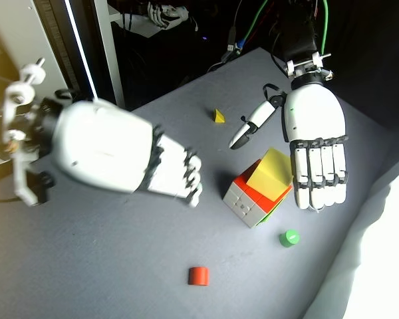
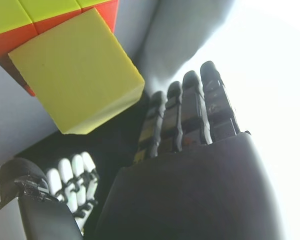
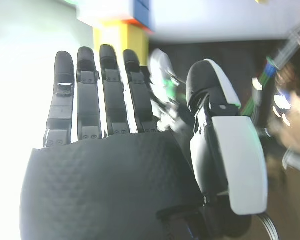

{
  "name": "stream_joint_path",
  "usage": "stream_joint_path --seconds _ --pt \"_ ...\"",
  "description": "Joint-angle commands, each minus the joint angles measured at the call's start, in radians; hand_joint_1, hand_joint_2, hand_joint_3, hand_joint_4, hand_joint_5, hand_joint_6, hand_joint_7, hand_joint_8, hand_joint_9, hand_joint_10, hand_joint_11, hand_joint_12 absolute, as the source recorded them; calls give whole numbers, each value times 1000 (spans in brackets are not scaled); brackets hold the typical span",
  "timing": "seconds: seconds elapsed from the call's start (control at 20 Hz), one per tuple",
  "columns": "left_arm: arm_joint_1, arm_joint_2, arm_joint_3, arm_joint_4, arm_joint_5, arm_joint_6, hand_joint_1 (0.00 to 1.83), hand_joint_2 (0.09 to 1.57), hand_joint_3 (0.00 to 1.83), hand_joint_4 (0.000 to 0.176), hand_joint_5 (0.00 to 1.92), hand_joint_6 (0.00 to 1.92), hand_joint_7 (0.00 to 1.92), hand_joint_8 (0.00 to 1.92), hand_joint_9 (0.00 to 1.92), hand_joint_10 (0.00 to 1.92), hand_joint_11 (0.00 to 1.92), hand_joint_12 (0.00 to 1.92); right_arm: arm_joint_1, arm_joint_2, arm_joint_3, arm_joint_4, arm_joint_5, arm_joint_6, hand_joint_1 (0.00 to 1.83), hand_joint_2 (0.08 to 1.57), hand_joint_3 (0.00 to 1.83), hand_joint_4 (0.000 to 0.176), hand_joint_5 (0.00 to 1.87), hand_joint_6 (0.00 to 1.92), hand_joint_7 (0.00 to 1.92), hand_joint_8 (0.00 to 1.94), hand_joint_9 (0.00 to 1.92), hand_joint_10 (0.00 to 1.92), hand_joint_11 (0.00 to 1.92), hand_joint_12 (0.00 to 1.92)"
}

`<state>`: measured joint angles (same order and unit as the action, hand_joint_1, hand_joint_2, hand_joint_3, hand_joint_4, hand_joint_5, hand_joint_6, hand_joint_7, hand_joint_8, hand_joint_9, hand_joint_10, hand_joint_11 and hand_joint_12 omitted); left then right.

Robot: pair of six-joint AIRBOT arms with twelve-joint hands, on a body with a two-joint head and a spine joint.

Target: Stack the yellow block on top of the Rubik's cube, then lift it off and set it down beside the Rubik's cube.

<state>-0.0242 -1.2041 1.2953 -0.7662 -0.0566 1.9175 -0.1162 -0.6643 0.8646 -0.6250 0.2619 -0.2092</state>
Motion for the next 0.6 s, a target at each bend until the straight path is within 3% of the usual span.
stream_joint_path --seconds 0.0,0.2,0.25,0.35,0.4,0.55 --pt "-16 22 -4 4 -88 -2 154 765 0 0 0 0 0 0 0 0 0 0 18 6 11 32 72 5 174 1324 1 0 291 6 323 4 278 4 0 608" --pt "-6 63 -26 3 -114 -6 155 736 0 0 0 0 0 0 0 0 8 3 46 -3 19 33 72 1 121 1334 2 0 247 0 273 0 237 0 0 524" --pt "-1 76 -35 2 -129 -9 150 740 0 0 0 0 0 0 0 0 1 0 46 -3 19 34 68 1 191 1308 0 0 237 1 259 2 227 1 0 500" --pt "11 106 -51 2 -153 -14 144 738 0 0 0 0 0 0 0 0 25 11 49 -2 19 37 60 1 219 1232 0 0 113 0 112 0 79 0 0 90" --pt "19 125 -60 2 -163 -16 135 734 0 0 0 0 0 0 0 0 32 14 51 -1 21 39 60 1 191 1170 0 0 53 0 44 0 15 0 0 17" --pt "49 180 -92 2 -201 -36 98 755 0 0 0 0 0 0 0 0 19 10 53 2 27 53 86 1 331 1000 0 0 0 0 0 0 0 0 0 0"
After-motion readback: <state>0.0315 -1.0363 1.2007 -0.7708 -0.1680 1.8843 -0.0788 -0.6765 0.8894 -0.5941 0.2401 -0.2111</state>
